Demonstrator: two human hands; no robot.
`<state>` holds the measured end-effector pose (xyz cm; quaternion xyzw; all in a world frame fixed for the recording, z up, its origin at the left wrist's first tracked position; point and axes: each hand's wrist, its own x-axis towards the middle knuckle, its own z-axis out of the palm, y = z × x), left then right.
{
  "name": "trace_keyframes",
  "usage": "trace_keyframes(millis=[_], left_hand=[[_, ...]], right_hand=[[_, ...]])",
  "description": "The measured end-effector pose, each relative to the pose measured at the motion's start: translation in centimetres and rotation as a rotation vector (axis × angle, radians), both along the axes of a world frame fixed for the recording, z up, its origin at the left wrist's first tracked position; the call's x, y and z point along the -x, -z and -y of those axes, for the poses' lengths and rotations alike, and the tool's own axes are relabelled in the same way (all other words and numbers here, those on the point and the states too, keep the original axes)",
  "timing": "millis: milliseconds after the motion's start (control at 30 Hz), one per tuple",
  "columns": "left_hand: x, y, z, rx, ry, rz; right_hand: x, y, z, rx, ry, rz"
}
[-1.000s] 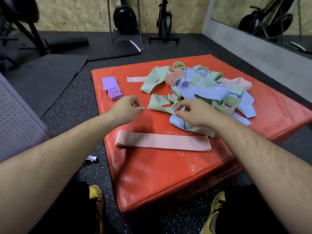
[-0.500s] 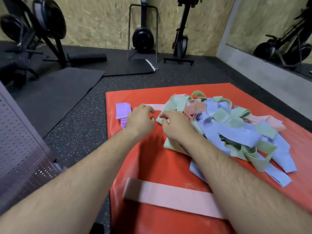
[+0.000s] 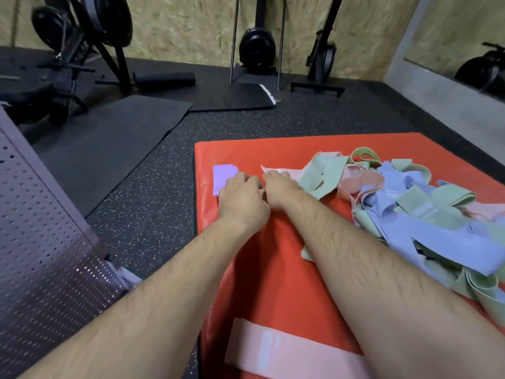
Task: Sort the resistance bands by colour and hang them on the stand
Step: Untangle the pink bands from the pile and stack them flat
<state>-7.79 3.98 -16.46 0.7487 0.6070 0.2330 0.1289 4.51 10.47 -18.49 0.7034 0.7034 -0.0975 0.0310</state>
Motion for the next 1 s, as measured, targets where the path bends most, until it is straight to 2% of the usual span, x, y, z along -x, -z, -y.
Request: trace_keyframes(millis=[67,167,267,367,567,667,767,900,1000], left_hand=[[0.2,0.0,0.1,0.010,0.005,-0.013],[0.3,-0.3,0.3,0.008,0.027,0.024],[-0.2,-1.0,0.6,0.041,0.104,0.242],[-1.3,-2.3,2.1,0.090,0.185,0.419],[-4.5,-5.3,7.2,0.286,0.352,0.733],[-5.4,-6.5,9.7,0.464,0.390,0.946],[-5.5,-7.3,11.5,0.603,0.368,1.116],[-4.5,-6.7,12.5,0.536,0.323,0.905],[-3.0,-6.2,13.4,0.370,0.338,0.597]], right_hand=[[-0.6,0.3,0.3,-0.024,0.016,-0.022],[-1.4,-0.6,1.7,-0.153,0.034,-0.194],[-2.1,-2.7,5.4,-0.336,0.017,-0.442],[-3.1,-5.0,10.7,-0.476,-0.028,-0.598],[-4.1,-7.4,19.0,-0.599,0.036,-0.771],[-4.2,-7.7,22.1,-0.707,0.032,-0.767],[-4.1,-7.2,24.4,-0.669,-0.001,-0.758],[-4.1,-6.6,26.3,-0.539,0.039,-0.881],[-4.4,-6.9,26.9,-0.549,0.034,-0.959]])
